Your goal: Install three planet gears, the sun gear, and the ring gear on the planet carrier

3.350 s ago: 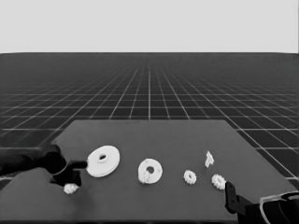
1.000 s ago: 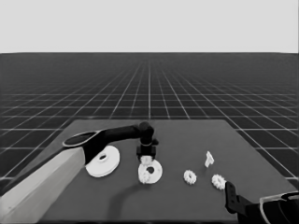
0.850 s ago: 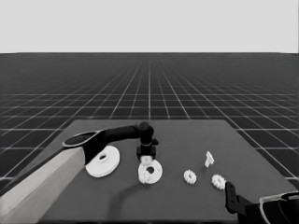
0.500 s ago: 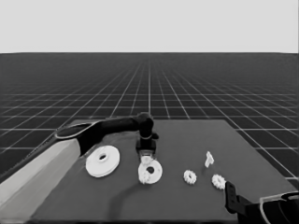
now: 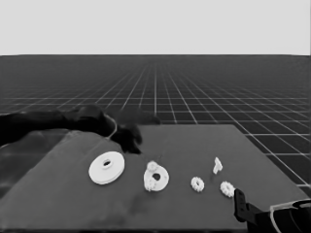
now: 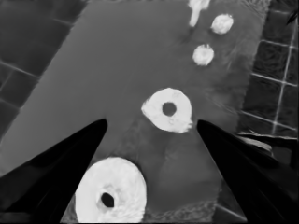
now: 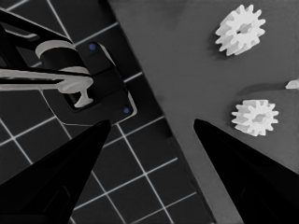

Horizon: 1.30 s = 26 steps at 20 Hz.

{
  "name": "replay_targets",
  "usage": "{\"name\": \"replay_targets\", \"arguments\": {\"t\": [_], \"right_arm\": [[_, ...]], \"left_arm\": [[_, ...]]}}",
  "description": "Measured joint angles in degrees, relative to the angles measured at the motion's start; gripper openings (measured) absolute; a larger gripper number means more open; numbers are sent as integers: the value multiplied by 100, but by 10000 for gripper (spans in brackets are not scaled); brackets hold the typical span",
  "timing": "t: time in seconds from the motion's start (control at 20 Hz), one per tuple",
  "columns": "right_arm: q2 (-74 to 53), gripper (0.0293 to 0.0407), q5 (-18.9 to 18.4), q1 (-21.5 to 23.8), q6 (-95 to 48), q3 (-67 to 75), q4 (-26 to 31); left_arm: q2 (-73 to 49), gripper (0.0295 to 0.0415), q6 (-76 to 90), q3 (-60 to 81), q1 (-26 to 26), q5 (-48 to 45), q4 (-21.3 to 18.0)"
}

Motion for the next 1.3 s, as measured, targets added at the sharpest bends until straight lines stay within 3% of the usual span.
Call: {"name": "replay_targets", "arguments": {"t": [0.05,0.15,0.4,0.45,0.5,0.6,0.9,0.95,1.05,1.3], "right_arm": [[0,385,0,0,0,0,0],[0,385,0,0,0,0,0],[0,385,0,0,0,0,0],[355,396,-459,1248,1736,-1101,1601],[791,393,-878,1687,2641,-2141,2255],[1354,387,-1309,1869,3382,-3349,2733],[1722,385,-1531,1907,3696,-4105,2957],[1842,385,-1195,1367,3664,-4328,2499],[2036,385,-864,828,3607,-4682,2117],[2157,385,-695,607,3566,-4907,1958]], "left_arm": [[-1669,400,1496,1379,-349,-687,139],[-3141,388,2895,2703,-654,-1334,266],[-3822,385,3583,3352,-804,-1653,329],[-3842,385,3604,3372,-809,-1663,331],[-3853,385,3617,3383,-812,-1668,332],[-3864,385,3628,3394,-815,-1674,333],[-3869,385,3634,3399,-817,-1677,334],[-3869,385,3635,3399,-817,-1677,334],[-3869,385,3635,3399,-817,-1677,334],[-3869,385,3635,3399,-817,-1677,334]]}}
